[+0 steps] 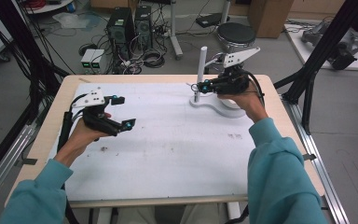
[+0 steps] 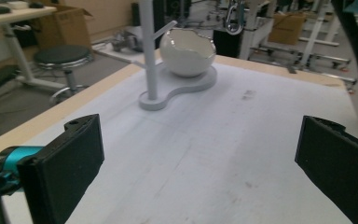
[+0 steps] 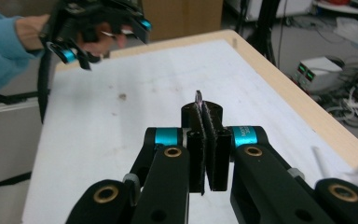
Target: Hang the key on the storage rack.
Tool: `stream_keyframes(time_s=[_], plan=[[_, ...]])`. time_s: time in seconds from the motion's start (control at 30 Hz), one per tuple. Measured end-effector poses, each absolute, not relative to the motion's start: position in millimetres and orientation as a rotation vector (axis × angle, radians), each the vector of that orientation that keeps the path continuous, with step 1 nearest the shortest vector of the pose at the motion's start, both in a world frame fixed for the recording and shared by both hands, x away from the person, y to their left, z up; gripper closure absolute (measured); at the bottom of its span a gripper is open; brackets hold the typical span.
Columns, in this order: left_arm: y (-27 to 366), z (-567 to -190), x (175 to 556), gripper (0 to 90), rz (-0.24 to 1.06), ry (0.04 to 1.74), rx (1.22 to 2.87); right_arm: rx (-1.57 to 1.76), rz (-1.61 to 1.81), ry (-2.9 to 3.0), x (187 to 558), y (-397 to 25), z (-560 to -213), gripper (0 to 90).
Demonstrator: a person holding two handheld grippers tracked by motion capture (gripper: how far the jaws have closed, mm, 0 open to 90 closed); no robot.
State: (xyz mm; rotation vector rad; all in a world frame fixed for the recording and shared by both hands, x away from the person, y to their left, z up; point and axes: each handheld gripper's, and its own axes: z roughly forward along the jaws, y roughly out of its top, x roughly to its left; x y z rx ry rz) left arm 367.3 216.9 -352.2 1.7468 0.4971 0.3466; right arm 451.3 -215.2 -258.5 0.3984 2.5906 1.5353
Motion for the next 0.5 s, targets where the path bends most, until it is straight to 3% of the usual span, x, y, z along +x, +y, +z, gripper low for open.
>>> stream_keyframes(time_s=[0.5], plan=[[263,-396,330,1.7,0.481,0.612,1.637,0.498,1.346,2.631,484,-221,-254,89.0]])
